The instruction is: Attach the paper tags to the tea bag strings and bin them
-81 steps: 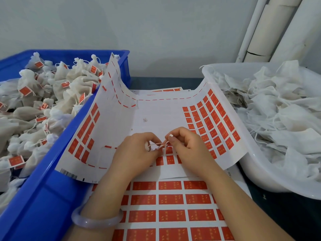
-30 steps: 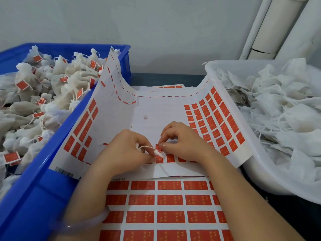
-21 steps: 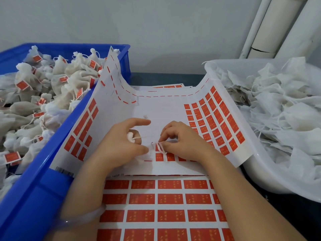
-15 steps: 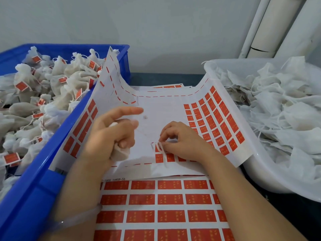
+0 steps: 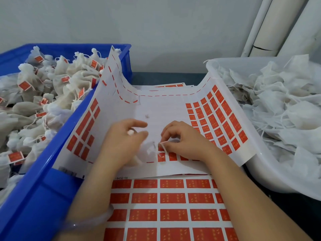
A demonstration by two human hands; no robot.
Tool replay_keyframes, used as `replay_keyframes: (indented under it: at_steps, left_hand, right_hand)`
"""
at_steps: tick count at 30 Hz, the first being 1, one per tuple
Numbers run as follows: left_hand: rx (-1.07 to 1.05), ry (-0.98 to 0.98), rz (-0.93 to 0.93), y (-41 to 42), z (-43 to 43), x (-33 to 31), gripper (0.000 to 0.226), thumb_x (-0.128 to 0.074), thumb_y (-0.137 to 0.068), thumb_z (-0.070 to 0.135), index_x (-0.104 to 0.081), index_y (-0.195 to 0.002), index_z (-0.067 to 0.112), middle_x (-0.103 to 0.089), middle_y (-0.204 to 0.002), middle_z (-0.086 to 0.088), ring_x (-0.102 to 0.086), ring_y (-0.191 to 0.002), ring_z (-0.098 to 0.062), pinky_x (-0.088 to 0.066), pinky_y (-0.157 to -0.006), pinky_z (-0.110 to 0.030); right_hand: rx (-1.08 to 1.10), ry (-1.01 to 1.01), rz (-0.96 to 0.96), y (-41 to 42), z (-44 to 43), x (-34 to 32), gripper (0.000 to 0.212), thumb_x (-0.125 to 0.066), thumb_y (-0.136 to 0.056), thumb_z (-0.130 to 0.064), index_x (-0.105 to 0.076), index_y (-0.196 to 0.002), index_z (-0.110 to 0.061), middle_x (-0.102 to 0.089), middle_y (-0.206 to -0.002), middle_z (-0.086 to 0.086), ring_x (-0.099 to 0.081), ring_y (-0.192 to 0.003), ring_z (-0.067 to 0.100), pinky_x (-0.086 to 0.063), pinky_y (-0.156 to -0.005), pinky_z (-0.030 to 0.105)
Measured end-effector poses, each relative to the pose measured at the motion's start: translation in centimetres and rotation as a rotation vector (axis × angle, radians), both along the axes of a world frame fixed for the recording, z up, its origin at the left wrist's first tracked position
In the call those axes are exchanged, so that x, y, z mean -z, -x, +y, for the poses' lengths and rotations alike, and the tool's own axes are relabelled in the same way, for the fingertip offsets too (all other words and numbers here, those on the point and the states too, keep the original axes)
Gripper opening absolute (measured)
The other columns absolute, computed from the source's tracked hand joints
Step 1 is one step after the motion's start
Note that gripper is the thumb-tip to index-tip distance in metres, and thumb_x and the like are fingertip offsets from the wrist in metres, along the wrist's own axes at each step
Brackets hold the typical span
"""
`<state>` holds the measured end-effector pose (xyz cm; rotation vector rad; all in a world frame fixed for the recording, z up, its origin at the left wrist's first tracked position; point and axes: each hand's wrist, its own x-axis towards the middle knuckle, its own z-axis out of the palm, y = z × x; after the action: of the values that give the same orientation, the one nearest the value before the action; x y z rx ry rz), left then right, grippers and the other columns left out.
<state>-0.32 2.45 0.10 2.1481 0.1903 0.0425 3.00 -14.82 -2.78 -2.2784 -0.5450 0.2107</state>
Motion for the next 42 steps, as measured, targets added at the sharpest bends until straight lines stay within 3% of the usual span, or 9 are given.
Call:
replay_keyframes:
  at_steps: [2,7,12,17,28,32,35,39,42]
  left_hand:
    - [0.142,-0.28,0.016,0.2,-0.3,1.0,0.029,-0.057,-0.089,0.024,-0.057,-0.114,0.038,-0.052,-0.097,0.01,-0.053,-0.078,-0.007,-0.039,-0.055,-0.014]
    - [0.233,-0.432,-0.025,0.3,-0.8,1.5,0.022,-0.059,-0.086,0.029,-0.066,-0.105,0.037,-0.051,-0.084,0.016,-0.048,-0.065,0.0,-0.035,-0.051,-0.01]
    - [0.209,-0.43,-0.009,0.5,-0.6,0.9,0.006,-0.063,-0.085,0.034,-0.067,-0.086,0.039,-0.046,-0.07,0.024,-0.051,-0.065,-0.003,-0.035,-0.047,-0.01]
    - [0.283,-0.418,0.026,0.6,-0.4,0.6,0.019,-0.063,-0.085,0.034,-0.055,-0.07,0.042,-0.045,-0.071,0.026,-0.051,-0.066,-0.004,-0.035,-0.047,-0.009]
    - [0.292,-0.385,0.038,0.7,-0.2,0.6,0.022,-0.066,-0.083,0.03,-0.052,-0.075,0.046,-0.051,-0.075,0.023,-0.055,-0.067,-0.007,-0.037,-0.046,-0.008]
    - [0.247,-0.231,-0.022,0.7,0.4,0.4,0.035,-0.064,-0.082,0.019,-0.051,-0.1,0.047,-0.06,-0.071,0.011,-0.06,-0.068,-0.009,-0.044,-0.054,-0.015]
    - [0.132,-0.034,-0.113,0.5,0.8,-0.2,0.028,-0.063,-0.084,0.014,-0.061,-0.094,0.041,-0.056,-0.068,0.012,-0.056,-0.065,-0.009,-0.042,-0.055,-0.019]
    - [-0.007,0.495,-0.234,0.8,1.6,-1.6,0.022,-0.057,-0.087,0.007,-0.069,-0.079,0.024,-0.051,-0.05,0.007,-0.045,-0.042,-0.007,-0.04,-0.041,-0.019]
    - [0.106,0.878,-0.31,1.6,1.8,-2.7,0.026,-0.047,-0.085,0.013,-0.068,-0.07,0.02,-0.041,-0.045,0.007,-0.035,-0.037,-0.006,-0.034,-0.042,-0.017]
  right_hand:
    - [0.001,-0.015,-0.007,0.0,0.0,0.2,0.016,-0.064,-0.084,-0.029,-0.057,-0.073,-0.037,-0.048,-0.095,-0.025,-0.049,-0.098,0.007,-0.044,-0.087,0.023]
    - [0.0,-0.04,-0.036,0.0,0.1,0.3,0.018,-0.066,-0.082,-0.029,-0.058,-0.068,-0.037,-0.051,-0.095,-0.023,-0.051,-0.095,0.007,-0.046,-0.084,0.024]
    - [0.005,-0.061,-0.024,-0.1,0.1,0.4,0.018,-0.067,-0.082,-0.03,-0.058,-0.067,-0.037,-0.051,-0.094,-0.024,-0.051,-0.094,0.006,-0.045,-0.083,0.022]
    - [0.003,-0.115,-0.003,0.0,0.0,0.1,0.017,-0.066,-0.083,-0.028,-0.059,-0.069,-0.034,-0.056,-0.097,-0.018,-0.054,-0.09,0.006,-0.045,-0.078,0.018]
    - [0.109,-0.39,0.076,-0.1,-0.8,-0.2,0.016,-0.057,-0.091,-0.021,-0.061,-0.076,-0.026,-0.068,-0.095,-0.012,-0.063,-0.089,0.006,-0.052,-0.079,0.02]
    - [0.219,-0.474,0.038,-0.1,-1.0,-0.1,0.011,-0.056,-0.091,-0.023,-0.064,-0.083,-0.02,-0.069,-0.09,-0.005,-0.065,-0.083,0.006,-0.055,-0.072,0.017]
    - [0.345,-0.595,0.045,-0.3,-1.2,0.0,0.008,-0.056,-0.091,-0.023,-0.062,-0.086,-0.023,-0.067,-0.082,-0.011,-0.064,-0.075,0.0,-0.049,-0.062,0.008]
    - [0.539,-0.92,0.22,-0.9,-1.6,-0.1,0.007,-0.056,-0.092,-0.022,-0.062,-0.094,-0.021,-0.069,-0.095,-0.001,-0.067,-0.086,0.016,-0.054,-0.07,0.022]
    - [0.606,-1.158,0.325,-1.1,-1.9,-0.6,0.008,-0.056,-0.092,-0.018,-0.063,-0.096,-0.017,-0.071,-0.095,0.003,-0.069,-0.083,0.019,-0.055,-0.068,0.026]
